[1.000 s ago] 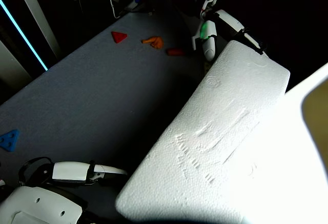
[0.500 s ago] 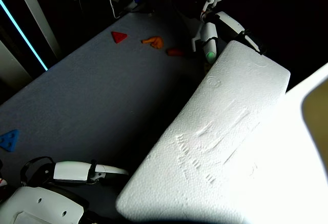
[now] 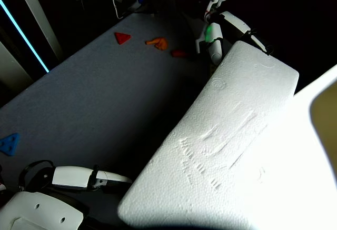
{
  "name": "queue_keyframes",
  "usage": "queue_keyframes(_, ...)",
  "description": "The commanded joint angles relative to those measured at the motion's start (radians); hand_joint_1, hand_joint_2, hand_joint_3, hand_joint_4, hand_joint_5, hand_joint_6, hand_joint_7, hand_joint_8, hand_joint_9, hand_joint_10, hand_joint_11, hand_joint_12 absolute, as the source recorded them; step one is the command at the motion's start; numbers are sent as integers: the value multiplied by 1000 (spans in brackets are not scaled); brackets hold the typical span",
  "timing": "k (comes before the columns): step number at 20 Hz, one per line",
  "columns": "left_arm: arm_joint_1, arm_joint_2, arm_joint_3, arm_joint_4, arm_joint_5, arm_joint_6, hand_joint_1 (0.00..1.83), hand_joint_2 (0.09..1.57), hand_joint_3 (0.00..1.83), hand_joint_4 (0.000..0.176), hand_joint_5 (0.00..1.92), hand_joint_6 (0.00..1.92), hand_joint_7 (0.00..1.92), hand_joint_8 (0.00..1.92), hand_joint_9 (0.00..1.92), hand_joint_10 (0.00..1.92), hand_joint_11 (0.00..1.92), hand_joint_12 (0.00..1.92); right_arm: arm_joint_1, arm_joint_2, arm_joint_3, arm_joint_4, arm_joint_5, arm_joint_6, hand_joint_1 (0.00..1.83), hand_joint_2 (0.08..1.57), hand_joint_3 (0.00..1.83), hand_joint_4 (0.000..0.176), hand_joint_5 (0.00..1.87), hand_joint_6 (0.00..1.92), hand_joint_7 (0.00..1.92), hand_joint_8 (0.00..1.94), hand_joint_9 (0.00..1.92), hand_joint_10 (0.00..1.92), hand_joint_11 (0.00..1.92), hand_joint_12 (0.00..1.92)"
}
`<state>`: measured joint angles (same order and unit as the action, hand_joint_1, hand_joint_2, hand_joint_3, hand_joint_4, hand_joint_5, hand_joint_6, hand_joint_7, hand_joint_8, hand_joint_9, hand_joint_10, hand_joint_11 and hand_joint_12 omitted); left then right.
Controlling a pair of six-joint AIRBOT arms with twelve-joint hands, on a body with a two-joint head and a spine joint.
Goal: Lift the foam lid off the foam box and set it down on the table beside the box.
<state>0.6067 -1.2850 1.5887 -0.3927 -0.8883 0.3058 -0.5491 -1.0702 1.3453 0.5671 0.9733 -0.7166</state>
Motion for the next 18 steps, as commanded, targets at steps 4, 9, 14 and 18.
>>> queue_keyframes(4,-12,24,-23,50,-170,-7,591,1102,0,42,179,0,82,0,66,1,0,479,40,16,-30,-88,162,9,544,1200,0,0,0,0,0,0,5,2,0,0)
queue_keyframes(9,-11,53,-63,72,-216,1,609,1073,0,54,208,9,80,4,46,5,0,244,43,48,-68,-116,206,9,669,1180,0,0,0,5,2,649,0,1124,0,1918)
queue_keyframes(14,15,97,-128,89,-288,15,595,1088,3,56,198,0,89,3,53,9,13,7,25,89,-124,-142,263,7,585,1165,0,0,4,250,0,888,0,1235,0,1921)
queue_keyframes(18,42,131,-178,102,-333,32,589,1129,0,37,163,9,85,18,63,22,6,315,-10,115,-165,-152,306,5,594,1182,5,0,0,439,0,1052,0,1333,0,1921)
